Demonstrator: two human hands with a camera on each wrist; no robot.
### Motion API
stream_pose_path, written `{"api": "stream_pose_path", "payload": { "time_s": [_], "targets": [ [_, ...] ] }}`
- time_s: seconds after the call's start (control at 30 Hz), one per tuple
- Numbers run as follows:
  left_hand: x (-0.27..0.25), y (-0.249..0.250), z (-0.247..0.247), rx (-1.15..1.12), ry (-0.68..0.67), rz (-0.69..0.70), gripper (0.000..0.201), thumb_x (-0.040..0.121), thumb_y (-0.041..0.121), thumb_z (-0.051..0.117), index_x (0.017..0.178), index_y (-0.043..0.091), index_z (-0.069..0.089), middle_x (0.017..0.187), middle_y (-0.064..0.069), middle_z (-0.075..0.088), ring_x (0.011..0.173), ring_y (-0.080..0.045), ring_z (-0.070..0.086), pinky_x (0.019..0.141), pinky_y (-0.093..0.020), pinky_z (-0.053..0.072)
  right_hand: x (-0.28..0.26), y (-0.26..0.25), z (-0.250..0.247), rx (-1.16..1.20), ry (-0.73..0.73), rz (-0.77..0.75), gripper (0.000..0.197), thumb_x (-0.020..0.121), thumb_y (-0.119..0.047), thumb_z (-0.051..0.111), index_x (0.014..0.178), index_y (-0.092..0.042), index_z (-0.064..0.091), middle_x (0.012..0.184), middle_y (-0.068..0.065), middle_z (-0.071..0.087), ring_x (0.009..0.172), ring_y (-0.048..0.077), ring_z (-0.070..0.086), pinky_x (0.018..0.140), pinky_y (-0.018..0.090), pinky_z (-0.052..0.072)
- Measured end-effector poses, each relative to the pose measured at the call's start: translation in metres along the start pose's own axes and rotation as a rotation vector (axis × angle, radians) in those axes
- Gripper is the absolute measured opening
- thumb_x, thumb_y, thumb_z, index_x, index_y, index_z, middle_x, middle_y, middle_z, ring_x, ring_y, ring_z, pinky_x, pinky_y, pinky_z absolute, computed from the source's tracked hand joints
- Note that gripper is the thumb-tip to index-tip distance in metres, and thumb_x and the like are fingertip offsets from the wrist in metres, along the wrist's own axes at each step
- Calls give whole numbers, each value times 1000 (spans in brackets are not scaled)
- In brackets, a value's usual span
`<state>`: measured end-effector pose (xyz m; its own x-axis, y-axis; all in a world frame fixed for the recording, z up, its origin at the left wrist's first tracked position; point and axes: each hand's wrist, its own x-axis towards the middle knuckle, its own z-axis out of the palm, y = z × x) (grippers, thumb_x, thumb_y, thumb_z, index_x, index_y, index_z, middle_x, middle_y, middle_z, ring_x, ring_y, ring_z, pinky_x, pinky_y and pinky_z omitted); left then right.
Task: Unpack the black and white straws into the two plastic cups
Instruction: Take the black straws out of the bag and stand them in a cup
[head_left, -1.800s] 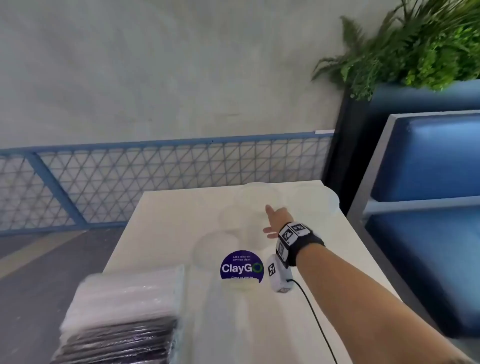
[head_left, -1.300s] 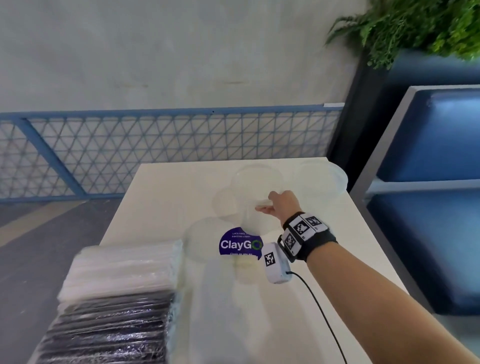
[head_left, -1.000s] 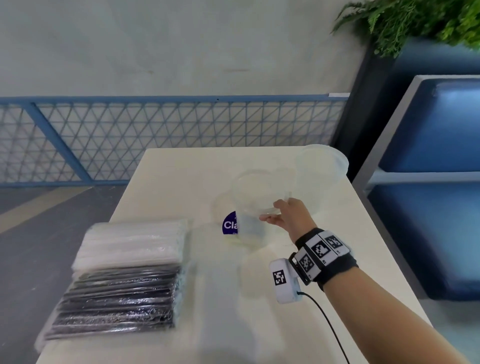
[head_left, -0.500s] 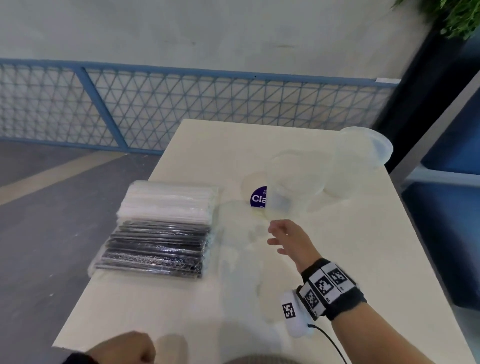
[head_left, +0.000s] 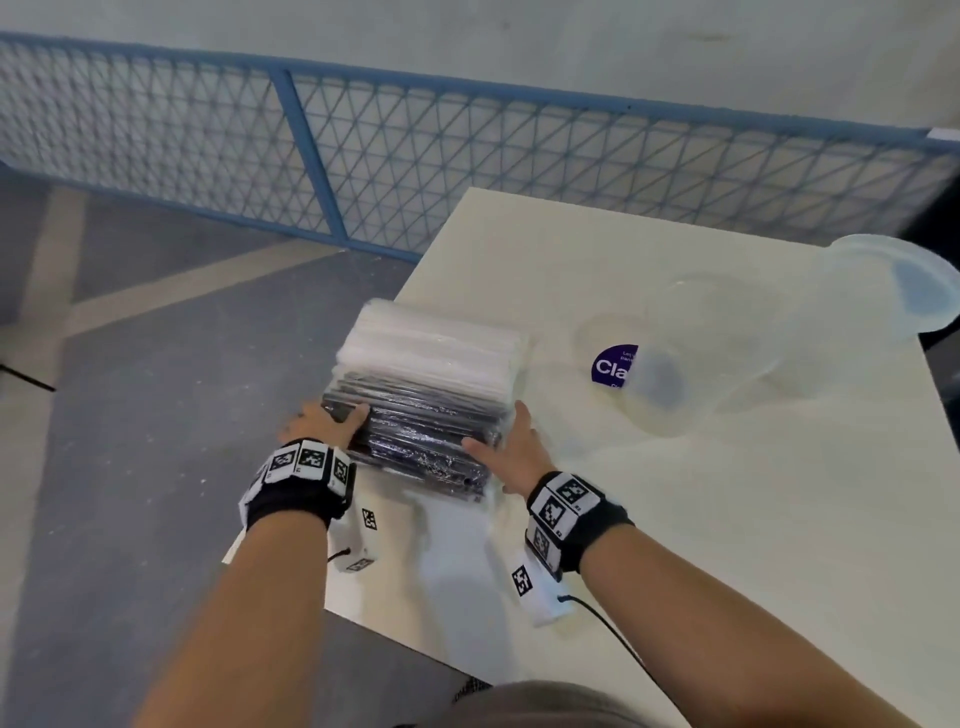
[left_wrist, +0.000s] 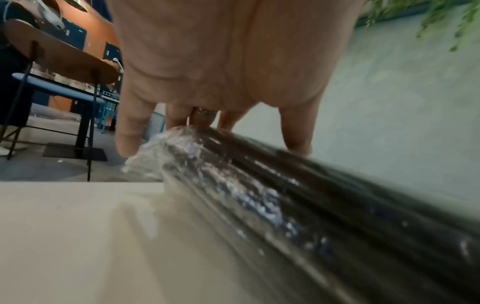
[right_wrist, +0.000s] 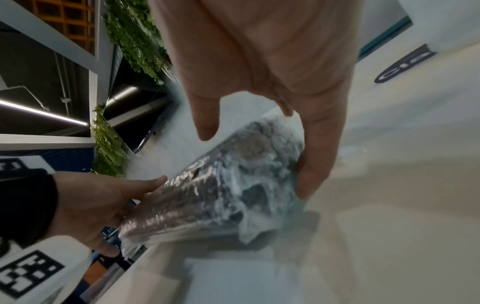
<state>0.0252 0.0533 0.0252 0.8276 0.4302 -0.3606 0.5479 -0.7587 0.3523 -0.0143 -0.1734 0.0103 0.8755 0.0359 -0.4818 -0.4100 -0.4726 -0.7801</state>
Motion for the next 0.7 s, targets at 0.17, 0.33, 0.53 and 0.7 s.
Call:
{"api": "stream_pose_path", "payload": {
  "time_s": [0.17,0.33,0.53,0.7],
  "targets": [
    [0,-11,-1,34,-82,9,68,82,61,51,110,0,58,113,-24,63,101,-38,58,86,-39,45,3,10,0,30,4,-12,105,80,-39,68,147,-22,-11,152,18,27,136,32,35,112,45,32],
    [-27,-8,-18,-254,-115,161,57,79,51,63,115,9,50,111,-12,57,99,-30,54,89,-38,43,-6,25,-25,158,23,26,93,83,-29,62,148,-26,-4,153,15,27,133,31,39,110,46,36],
    [-69,48,-35,-360,-121,371,55,68,49,75,106,20,48,105,-5,58,97,-24,58,82,-38,50,-28,35,-48,1,42,1,80,88,-43,54,149,-27,5,154,16,14,139,33,23,115,42,23],
    [-109,104,-41,-213,-61,562,50,75,50,68,102,14,48,97,-6,60,90,-25,58,72,-31,40,-56,16,-54,-381,96,-278,117,65,-64,69,146,-35,-10,158,3,-4,146,29,-1,115,57,15]
  ]
}}
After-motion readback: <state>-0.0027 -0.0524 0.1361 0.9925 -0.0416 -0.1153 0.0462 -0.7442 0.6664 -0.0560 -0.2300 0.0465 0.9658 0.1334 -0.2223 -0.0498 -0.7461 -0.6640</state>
